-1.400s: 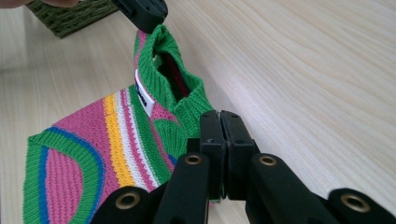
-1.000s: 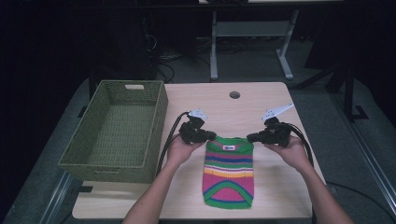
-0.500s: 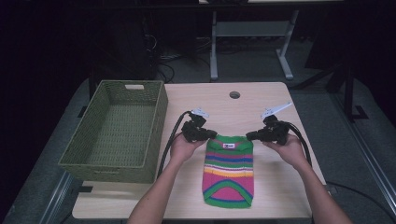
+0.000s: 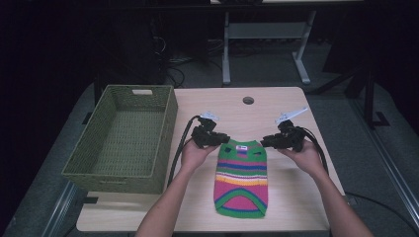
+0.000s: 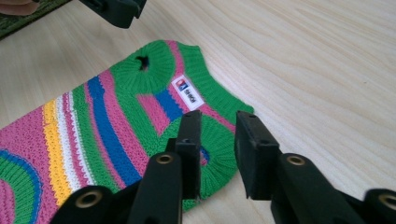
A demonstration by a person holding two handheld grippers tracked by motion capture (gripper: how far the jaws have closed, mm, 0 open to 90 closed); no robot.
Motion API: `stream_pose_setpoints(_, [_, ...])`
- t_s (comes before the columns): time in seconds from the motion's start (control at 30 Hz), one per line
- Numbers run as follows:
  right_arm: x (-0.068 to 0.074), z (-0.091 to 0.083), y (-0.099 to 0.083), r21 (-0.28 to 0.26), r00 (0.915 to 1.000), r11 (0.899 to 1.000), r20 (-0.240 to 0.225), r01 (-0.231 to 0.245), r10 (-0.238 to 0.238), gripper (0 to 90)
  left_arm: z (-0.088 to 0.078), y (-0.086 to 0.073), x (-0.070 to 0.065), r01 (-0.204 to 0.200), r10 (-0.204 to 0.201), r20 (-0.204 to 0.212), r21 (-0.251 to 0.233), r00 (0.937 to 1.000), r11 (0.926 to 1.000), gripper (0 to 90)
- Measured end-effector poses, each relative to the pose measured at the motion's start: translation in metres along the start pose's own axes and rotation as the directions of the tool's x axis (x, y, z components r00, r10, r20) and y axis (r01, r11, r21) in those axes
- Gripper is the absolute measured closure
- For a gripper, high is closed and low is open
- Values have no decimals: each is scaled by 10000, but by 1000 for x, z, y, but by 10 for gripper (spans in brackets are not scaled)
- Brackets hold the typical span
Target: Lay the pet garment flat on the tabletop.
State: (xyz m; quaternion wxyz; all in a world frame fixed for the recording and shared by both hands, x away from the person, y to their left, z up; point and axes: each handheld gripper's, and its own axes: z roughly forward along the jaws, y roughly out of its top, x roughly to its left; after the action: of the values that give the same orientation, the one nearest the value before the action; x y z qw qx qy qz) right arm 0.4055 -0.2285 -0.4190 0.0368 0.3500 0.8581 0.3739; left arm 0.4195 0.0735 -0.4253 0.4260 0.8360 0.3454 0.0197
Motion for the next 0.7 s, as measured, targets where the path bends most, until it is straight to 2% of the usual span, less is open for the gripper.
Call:
stream_pose_setpoints(0.13, [-1,-1,-2,134,9998,9998,-117,-162,163,659,-2,-1,1,-17,15,75,270,10000,9996,702])
stream_pose_setpoints(0.3, [3,-6,-6,144,9997,9999,-256,-43,47,598,-7,-6,-7,-280,274,147,405,9995,9988,666])
stream_pose_setpoints(0.37, [7,-10,-9,114,9997,9999,-245,55,-52,569,-8,-9,-11,-557,551,125,551,9984,9969,615])
stream_pose_setpoints(0.43, [10,-13,-13,58,9995,10000,-292,74,-73,530,-9,-13,-17,-664,645,281,699,9975,9953,584])
stream_pose_setpoints(0.5, [15,-14,-16,100,9993,9999,-346,133,-129,495,-12,-16,-22,-948,935,202,748,9954,9927,550])
stream_pose_setpoints(0.6, [23,-17,-20,99,9984,9995,-492,287,-281,446,-16,-22,-28,-1079,1062,244,820,9940,9908,512])
stream_pose_setpoints(0.67, [30,-19,-23,88,9977,9992,-564,392,-386,430,-18,-28,-33,-1344,1320,302,1032,9908,9855,477])
stream_pose_setpoints(0.7, [33,-19,-25,68,9972,9991,-625,413,-408,422,-18,-31,-36,-1378,1359,249,1014,9904,9853,458])
